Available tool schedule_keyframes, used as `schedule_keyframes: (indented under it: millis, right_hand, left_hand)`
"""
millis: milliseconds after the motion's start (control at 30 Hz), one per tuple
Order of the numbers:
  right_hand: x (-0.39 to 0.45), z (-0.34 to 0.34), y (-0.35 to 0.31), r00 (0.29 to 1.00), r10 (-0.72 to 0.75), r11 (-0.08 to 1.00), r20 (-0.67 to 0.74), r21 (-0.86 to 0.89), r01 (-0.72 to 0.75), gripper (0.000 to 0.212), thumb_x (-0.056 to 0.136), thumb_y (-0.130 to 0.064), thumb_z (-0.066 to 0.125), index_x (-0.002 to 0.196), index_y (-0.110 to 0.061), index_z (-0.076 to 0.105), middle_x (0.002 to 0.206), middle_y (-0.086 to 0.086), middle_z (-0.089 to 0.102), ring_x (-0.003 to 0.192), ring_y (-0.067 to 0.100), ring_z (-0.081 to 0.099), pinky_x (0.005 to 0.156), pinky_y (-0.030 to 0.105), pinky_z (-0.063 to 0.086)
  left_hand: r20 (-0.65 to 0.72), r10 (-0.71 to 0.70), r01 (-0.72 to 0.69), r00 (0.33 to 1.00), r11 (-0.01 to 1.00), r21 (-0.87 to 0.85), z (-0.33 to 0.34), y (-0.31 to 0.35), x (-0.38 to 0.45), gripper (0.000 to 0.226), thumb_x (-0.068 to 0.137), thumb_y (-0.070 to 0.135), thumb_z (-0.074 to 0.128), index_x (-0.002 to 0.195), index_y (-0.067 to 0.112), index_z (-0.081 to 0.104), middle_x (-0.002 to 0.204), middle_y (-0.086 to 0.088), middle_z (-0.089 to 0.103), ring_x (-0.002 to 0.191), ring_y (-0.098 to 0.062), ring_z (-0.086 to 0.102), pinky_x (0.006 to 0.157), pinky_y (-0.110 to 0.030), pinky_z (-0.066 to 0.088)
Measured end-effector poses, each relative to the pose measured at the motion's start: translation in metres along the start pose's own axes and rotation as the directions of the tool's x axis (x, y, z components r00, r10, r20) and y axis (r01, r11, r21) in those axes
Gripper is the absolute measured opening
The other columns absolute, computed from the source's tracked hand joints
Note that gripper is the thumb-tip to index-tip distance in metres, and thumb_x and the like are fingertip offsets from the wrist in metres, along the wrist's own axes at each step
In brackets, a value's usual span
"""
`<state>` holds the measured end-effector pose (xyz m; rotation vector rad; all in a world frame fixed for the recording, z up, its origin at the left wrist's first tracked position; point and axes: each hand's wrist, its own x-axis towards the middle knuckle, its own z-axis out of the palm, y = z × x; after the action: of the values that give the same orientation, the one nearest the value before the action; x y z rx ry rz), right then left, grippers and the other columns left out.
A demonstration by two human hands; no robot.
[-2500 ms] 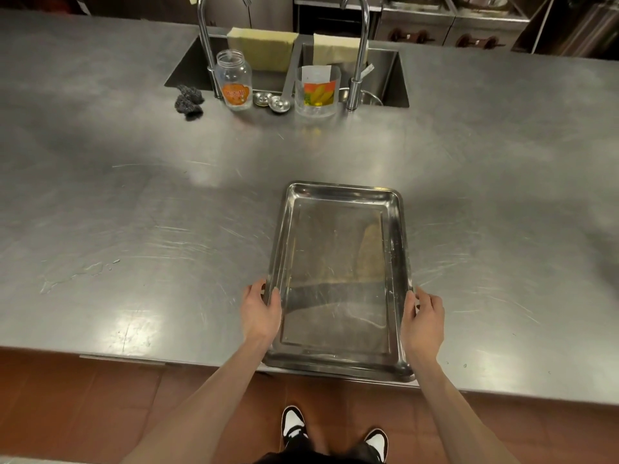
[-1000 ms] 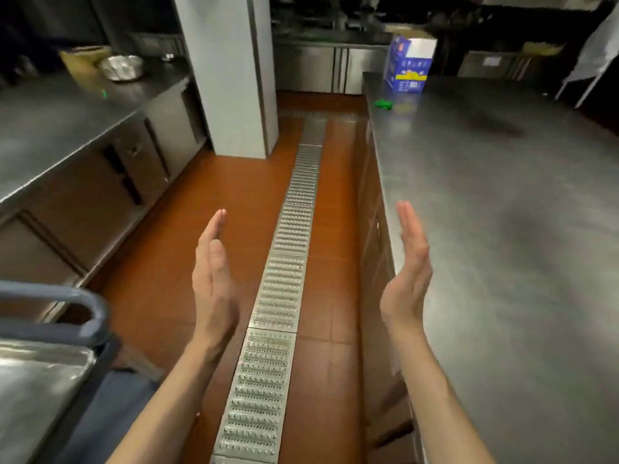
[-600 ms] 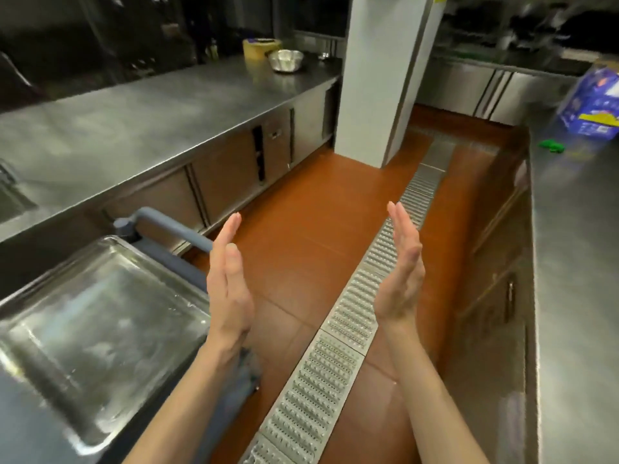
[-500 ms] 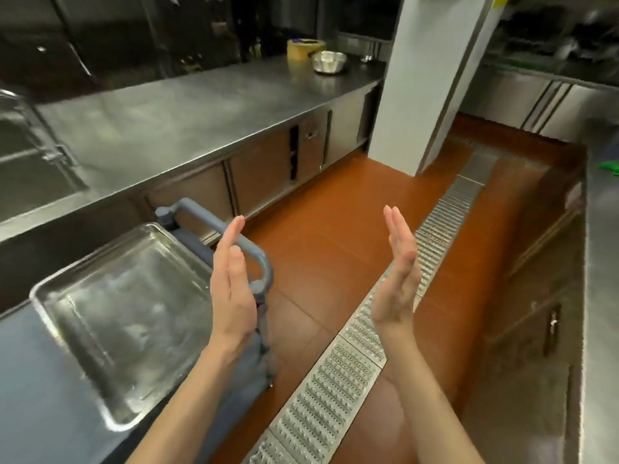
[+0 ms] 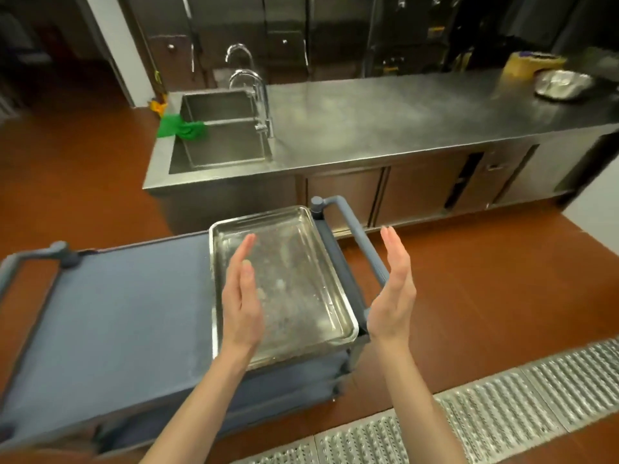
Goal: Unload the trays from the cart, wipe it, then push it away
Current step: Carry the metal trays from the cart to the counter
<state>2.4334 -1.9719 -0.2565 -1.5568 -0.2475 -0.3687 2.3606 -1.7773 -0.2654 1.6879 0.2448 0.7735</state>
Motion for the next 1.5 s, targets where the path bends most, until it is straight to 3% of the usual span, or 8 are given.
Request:
schedule_keyframes:
  millis: [167,400,600,767,967,1067,1200,1500]
  right_hand:
    - [0.011,0.021,0.022,0.993,0.007,0.999,0.114,0.049,-0.013,0.064,0.107,-0.053,0.019,0.155,-0.020,0.047,0.154,-0.021,0.050,0.145,-0.003,0.041,0.115,0.011,0.031]
    - [0.014,0.033,0.058,0.961,0.098,0.991,0.257,0.063,-0.118,0.060,0.109,-0.057,0.021,0.157,-0.028,0.043,0.156,-0.024,0.047,0.148,0.000,0.038,0.122,0.024,0.030]
    - [0.015,0.043,0.089,0.935,0.136,0.990,0.328,-0.011,-0.140,0.065,0.108,-0.063,0.021,0.156,-0.026,0.044,0.156,-0.022,0.048,0.148,-0.001,0.039,0.119,0.014,0.029]
    - [0.015,0.050,0.109,0.940,0.178,0.974,0.292,-0.187,-0.126,0.056,0.108,-0.056,0.026,0.147,-0.027,0.054,0.135,-0.016,0.059,0.132,0.004,0.051,0.110,0.024,0.040]
    - [0.016,0.056,0.140,0.930,0.262,0.889,0.257,-0.440,-0.129,0.043,0.111,-0.048,0.036,0.144,-0.030,0.054,0.126,-0.019,0.052,0.118,-0.012,0.039,0.095,0.018,0.033]
    - [0.014,0.061,0.154,0.916,0.318,0.852,0.243,-0.497,-0.164,0.041,0.109,-0.047,0.040,0.144,-0.030,0.053,0.127,-0.020,0.048,0.112,-0.011,0.039,0.100,0.027,0.035]
    - [0.013,0.065,0.168,0.906,0.351,0.776,0.237,-0.616,-0.139,0.044,0.107,-0.038,0.051,0.147,-0.019,0.052,0.139,-0.001,0.052,0.124,0.016,0.043,0.103,0.037,0.041]
    - [0.016,0.067,0.186,0.850,0.499,0.528,0.171,-0.838,-0.141,0.051,0.098,0.000,0.063,0.145,-0.009,0.047,0.143,0.015,0.046,0.127,0.032,0.043,0.099,0.041,0.045]
  left_hand:
    - [-0.145,-0.041,0.046,0.989,0.998,0.030,-0.010,-0.017,-0.001,0.056,0.111,0.049,0.028,0.156,0.024,0.048,0.157,0.019,0.051,0.150,-0.003,0.041,0.122,-0.018,0.031]
    - [-0.255,-0.084,0.107,0.963,0.991,0.078,-0.023,-0.040,-0.009,0.063,0.109,0.055,0.026,0.154,0.020,0.051,0.153,0.017,0.055,0.145,0.002,0.045,0.114,-0.007,0.032]
    - [-0.312,-0.195,0.238,0.930,0.966,0.105,-0.033,-0.067,-0.010,0.071,0.103,0.065,0.025,0.154,0.023,0.051,0.156,0.012,0.052,0.144,0.004,0.044,0.110,-0.001,0.029]
    - [-0.322,-0.270,0.317,0.908,0.942,0.106,-0.041,-0.092,-0.009,0.056,0.112,0.052,0.026,0.157,0.025,0.047,0.157,0.013,0.051,0.145,0.004,0.043,0.107,0.002,0.029]
    - [-0.333,-0.330,0.398,0.883,0.904,0.159,-0.054,-0.128,-0.007,0.048,0.116,0.041,0.030,0.157,0.022,0.046,0.154,0.011,0.054,0.141,0.002,0.046,0.103,0.002,0.031]
    - [-0.336,-0.373,0.453,0.865,0.868,0.202,-0.060,-0.147,-0.009,0.046,0.116,0.039,0.032,0.154,0.020,0.050,0.153,0.009,0.055,0.140,-0.001,0.045,0.111,-0.012,0.032]
    - [-0.331,-0.463,0.545,0.822,0.809,0.221,-0.068,-0.171,-0.015,0.042,0.114,0.035,0.043,0.153,0.021,0.051,0.153,0.006,0.055,0.141,-0.013,0.049,0.122,-0.041,0.039]
    - [-0.361,-0.517,0.630,0.776,0.656,0.416,-0.069,-0.191,-0.014,0.042,0.106,0.012,0.058,0.147,0.014,0.055,0.139,-0.004,0.057,0.122,-0.023,0.060,0.106,-0.047,0.052]
